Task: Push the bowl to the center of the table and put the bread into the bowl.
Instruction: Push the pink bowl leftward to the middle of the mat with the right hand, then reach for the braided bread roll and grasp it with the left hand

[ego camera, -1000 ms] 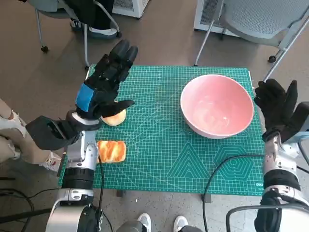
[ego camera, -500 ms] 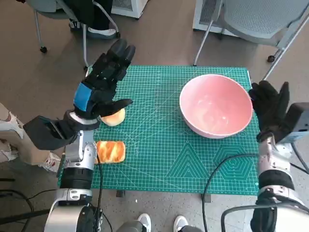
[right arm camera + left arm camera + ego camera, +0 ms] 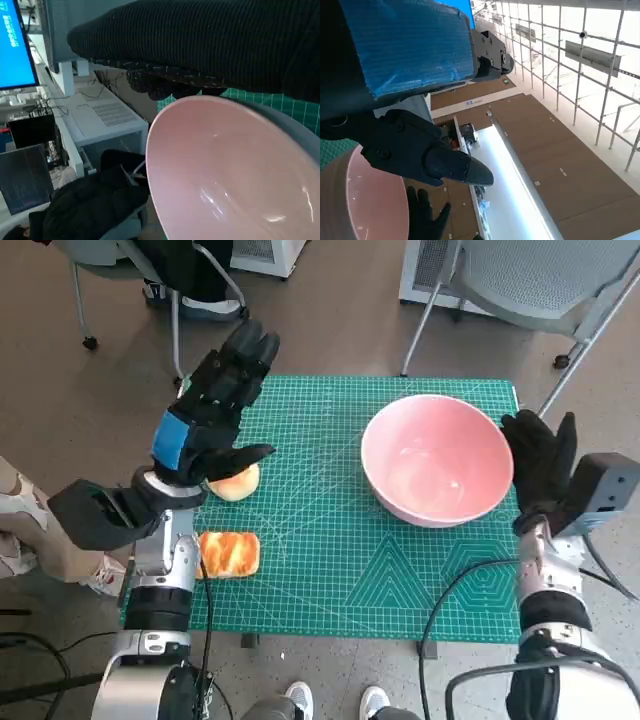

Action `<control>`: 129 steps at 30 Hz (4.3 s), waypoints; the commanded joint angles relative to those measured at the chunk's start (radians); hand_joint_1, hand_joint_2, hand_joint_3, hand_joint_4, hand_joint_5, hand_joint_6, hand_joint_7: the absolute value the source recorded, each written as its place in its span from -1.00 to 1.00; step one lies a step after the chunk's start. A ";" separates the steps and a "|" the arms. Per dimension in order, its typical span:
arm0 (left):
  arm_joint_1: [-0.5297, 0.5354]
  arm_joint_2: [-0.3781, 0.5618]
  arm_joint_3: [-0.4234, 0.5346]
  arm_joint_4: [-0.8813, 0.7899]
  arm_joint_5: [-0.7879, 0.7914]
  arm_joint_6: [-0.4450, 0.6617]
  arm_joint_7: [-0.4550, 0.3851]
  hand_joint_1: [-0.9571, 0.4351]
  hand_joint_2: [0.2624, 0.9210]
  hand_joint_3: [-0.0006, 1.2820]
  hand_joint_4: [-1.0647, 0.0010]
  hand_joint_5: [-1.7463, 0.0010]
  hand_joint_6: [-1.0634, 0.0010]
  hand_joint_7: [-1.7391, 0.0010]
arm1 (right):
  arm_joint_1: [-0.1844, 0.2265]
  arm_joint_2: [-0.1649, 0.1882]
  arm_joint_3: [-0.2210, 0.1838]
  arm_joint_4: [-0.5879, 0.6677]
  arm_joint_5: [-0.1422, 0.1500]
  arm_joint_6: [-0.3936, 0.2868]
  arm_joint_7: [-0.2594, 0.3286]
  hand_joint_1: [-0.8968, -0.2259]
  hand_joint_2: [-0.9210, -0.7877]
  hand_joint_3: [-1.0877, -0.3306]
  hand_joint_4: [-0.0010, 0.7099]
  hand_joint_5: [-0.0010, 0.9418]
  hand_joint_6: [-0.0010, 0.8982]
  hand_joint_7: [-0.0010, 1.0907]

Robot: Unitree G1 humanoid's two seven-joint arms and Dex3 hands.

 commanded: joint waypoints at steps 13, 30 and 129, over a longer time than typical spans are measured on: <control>0.032 0.013 -0.001 -0.052 0.007 0.007 0.027 -0.30 1.00 -0.90 0.82 1.00 0.59 0.94 | 0.000 0.068 0.003 0.016 -0.004 0.027 -0.002 -0.36 -1.00 -0.28 -0.38 -0.95 -0.38 -0.78; 0.050 0.018 -0.003 -0.092 0.007 0.033 0.048 -0.29 1.00 -0.89 0.81 1.00 0.59 0.93 | -0.021 0.122 0.016 0.016 -0.009 0.030 0.012 -0.30 -1.00 -0.27 -0.46 -1.00 -0.46 -0.83; 0.101 0.001 -0.023 -0.163 0.008 0.065 0.062 -0.36 1.00 -0.91 0.82 1.00 0.98 0.44 | 0.050 0.166 0.241 -0.398 0.023 -0.546 0.252 -0.42 -1.00 -0.29 -0.48 -0.99 -0.52 -0.83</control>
